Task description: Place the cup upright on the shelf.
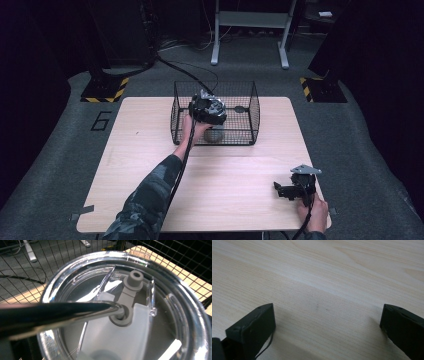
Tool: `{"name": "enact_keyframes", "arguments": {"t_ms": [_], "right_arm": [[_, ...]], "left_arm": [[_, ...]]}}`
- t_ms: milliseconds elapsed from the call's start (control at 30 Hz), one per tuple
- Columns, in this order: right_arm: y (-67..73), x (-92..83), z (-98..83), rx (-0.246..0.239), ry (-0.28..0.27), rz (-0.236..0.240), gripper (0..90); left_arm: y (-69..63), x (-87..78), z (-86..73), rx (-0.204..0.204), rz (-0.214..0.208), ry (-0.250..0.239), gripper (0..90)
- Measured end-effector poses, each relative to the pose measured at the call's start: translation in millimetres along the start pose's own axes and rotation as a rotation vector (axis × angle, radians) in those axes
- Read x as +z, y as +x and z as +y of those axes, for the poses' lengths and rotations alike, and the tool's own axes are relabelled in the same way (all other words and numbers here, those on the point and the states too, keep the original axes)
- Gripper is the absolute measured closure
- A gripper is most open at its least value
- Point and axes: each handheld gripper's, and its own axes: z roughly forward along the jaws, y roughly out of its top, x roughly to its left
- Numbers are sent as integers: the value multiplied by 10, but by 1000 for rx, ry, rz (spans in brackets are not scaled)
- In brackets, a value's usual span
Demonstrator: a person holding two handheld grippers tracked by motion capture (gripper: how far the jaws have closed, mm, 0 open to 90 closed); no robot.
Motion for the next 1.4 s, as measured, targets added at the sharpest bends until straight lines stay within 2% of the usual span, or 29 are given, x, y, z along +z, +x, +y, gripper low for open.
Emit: {"name": "enact_keyframes", "arguments": {"t_ms": [100, 233, 300, 367, 567, 600, 700, 733, 767, 800, 867, 933, 967, 1000, 1033, 1133, 1200, 1233, 1267, 1400], "right_arm": [[-2, -1, 1, -1, 2, 1, 0], [-1, -1, 1, -1, 1, 0, 0], [-1, -1, 1, -1, 2, 0, 0], [-1, -1, 1, -1, 2, 0, 0], [-1, -1, 1, -1, 2, 0, 0], [-1, -1, 1, -1, 2, 0, 0], [-2, 4, -1, -3, -6, -1, 0], [-3, 0, 1, -4, 1, 0, 0], [-3, 1, -1, -3, -4, 1, 0], [-2, 0, -1, -4, -5, 0, 0], [-3, 1, -1, -3, -4, 1, 0], [-3, 0, -1, -4, -4, 1, 0], [-3, 0, -1, -4, -4, 1, 0], [-3, 0, -1, -4, -4, 1, 0], [-3, 0, -1, -4, -4, 1, 0], [-3, 0, -1, -4, -4, 1, 0], [-3, 0, -1, -4, -4, 1, 0], [-3, 0, -1, -4, -4, 0, 0], [-3, 0, -1, -4, -4, 0, 0], [-2, 0, -1, -4, -5, 0, 0]], "left_arm": [[-11, -53, 13, -4, 1, -14, 0], [-21, -191, 44, 12, -3, -42, 0], [-13, -274, 61, 24, -13, -40, 0], [-18, -298, 65, 21, -15, -50, 0], [-58, -529, 97, 23, -39, -71, 1], [-58, -529, 97, 23, -39, -71, 1], [-74, -671, 97, 15, -34, -87, 1], [-96, -781, 90, 18, -41, -95, 1], [-96, -781, 90, 18, -41, -95, 1], [-121, -893, 75, 36, -46, -98, 1], [-133, -947, 65, 40, -50, -99, 1], [-152, -1107, 11, 64, -51, -109, 1], [-152, -1107, 11, 64, -51, -109, 1], [-151, -1209, -39, 83, -44, -101, 1], [-151, -1209, -39, 83, -44, -101, 1], [-123, -1396, -162, 88, -12, -93, 1], [-109, -1441, -197, 89, -4, -95, 1], [-78, -1525, -276, 84, 4, -93, 1], [-78, -1525, -276, 84, 4, -93, 1], [21, -1700, -506, 70, 23, -86, 2]]}}
